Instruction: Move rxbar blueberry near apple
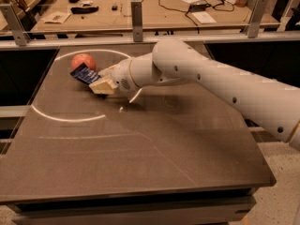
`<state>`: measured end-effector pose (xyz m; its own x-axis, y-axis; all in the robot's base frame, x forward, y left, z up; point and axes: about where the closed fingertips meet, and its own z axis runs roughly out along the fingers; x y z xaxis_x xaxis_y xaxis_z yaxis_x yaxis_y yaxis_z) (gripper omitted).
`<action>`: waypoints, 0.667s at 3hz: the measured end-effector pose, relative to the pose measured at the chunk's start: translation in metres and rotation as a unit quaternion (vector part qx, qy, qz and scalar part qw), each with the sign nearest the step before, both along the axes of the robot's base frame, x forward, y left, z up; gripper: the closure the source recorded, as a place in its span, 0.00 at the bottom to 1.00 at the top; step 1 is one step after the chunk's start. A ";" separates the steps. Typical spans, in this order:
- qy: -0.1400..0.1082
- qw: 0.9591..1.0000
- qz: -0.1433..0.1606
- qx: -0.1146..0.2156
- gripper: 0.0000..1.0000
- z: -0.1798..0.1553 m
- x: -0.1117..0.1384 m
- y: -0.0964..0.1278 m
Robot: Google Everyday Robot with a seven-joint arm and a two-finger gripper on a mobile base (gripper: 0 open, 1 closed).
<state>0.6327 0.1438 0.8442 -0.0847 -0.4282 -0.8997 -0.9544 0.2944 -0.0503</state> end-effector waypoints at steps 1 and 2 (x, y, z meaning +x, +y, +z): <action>0.015 1.000 0.013 -0.005 0.35 0.002 -0.004 -0.007; 0.027 0.999 0.021 -0.014 0.12 0.003 -0.010 -0.017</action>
Offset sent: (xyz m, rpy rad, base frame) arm -0.0164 -0.0331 0.0044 -0.0529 0.0820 0.0530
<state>0.6224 0.1272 0.8468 -0.1145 -0.4581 -0.8815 -0.9673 0.2536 -0.0062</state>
